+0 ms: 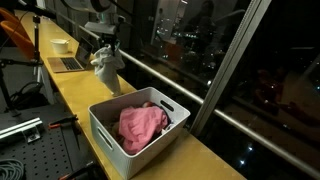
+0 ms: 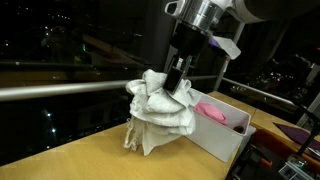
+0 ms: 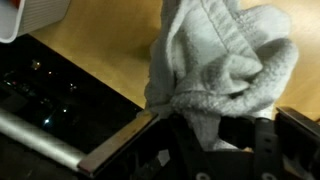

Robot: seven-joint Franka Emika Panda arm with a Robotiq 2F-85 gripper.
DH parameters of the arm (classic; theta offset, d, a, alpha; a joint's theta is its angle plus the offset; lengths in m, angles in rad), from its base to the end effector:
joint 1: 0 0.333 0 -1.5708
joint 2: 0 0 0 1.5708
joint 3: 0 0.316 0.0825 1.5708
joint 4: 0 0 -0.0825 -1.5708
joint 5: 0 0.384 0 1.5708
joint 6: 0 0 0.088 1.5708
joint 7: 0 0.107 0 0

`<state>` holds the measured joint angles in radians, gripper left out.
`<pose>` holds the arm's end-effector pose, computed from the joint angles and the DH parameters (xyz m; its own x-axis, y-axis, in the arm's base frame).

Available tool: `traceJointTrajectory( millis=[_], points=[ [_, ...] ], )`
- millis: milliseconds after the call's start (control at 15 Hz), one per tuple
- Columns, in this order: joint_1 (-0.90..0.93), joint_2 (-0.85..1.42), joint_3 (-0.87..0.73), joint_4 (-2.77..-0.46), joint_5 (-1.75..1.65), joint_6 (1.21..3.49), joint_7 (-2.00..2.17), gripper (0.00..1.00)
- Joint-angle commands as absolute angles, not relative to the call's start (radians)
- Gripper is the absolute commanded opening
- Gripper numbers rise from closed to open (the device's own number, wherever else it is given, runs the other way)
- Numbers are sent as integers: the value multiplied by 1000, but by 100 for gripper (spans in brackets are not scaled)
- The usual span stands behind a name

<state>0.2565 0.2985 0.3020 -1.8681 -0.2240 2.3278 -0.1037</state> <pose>0.5508 0.3253 0.3801 0.6940 0.7019 0.1603 0.6928 -0.7117 0.1167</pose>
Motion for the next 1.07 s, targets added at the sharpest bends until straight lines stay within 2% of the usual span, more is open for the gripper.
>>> traceJointTrajectory(
  millis=[0,333,400,467,933,1000],
  points=[
    [276,255,303,-1905,-145,2281,-100,5],
    [303,238,304,-1919,-145,2265,-95,5],
    [309,234,300,-1920,-161,2258,-96,47],
    [312,226,298,-1923,-173,2254,-99,48],
    [238,113,216,-2059,-252,2311,-132,97],
    [218,93,194,-2086,-297,2341,-153,100]
  ],
)
